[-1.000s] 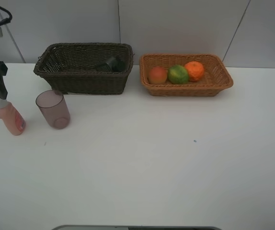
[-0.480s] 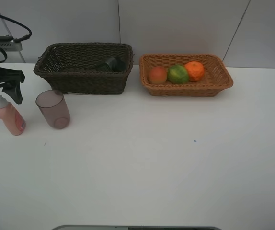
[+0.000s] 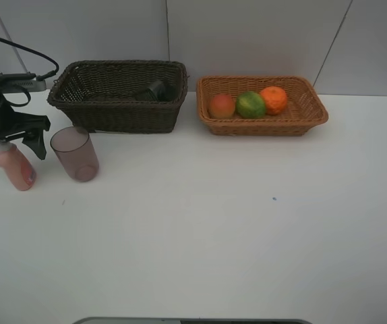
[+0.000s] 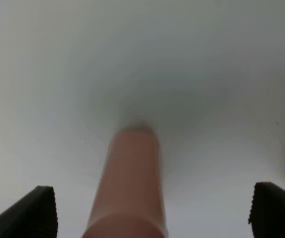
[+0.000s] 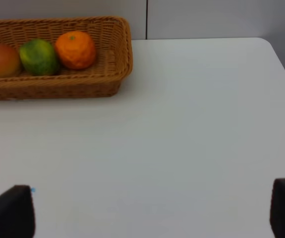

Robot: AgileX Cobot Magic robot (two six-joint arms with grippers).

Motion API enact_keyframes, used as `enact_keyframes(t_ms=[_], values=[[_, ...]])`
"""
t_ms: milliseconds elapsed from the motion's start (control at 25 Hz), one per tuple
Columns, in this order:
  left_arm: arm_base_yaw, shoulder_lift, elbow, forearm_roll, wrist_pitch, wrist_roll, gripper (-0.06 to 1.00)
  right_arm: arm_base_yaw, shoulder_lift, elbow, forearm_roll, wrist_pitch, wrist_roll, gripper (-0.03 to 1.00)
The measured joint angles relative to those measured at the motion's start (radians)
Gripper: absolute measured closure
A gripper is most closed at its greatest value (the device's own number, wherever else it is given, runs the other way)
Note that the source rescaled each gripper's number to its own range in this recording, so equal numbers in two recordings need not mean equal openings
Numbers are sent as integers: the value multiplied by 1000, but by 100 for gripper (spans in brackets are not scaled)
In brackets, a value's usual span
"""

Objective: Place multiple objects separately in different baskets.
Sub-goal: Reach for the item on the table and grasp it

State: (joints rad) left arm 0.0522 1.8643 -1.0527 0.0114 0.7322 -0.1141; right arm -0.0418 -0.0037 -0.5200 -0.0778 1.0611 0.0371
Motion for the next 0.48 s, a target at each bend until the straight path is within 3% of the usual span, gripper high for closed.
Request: enact_keyframes(t_ms=[320,400,480], values=[[0,30,0,0,-5,0,-3,0,0,0,0,0,0,-3],[0,30,0,0,-4,0,2,0,0,0,0,0,0,-3],[0,30,0,0,-3,0,16,0,0,0,0,0,0,-3]])
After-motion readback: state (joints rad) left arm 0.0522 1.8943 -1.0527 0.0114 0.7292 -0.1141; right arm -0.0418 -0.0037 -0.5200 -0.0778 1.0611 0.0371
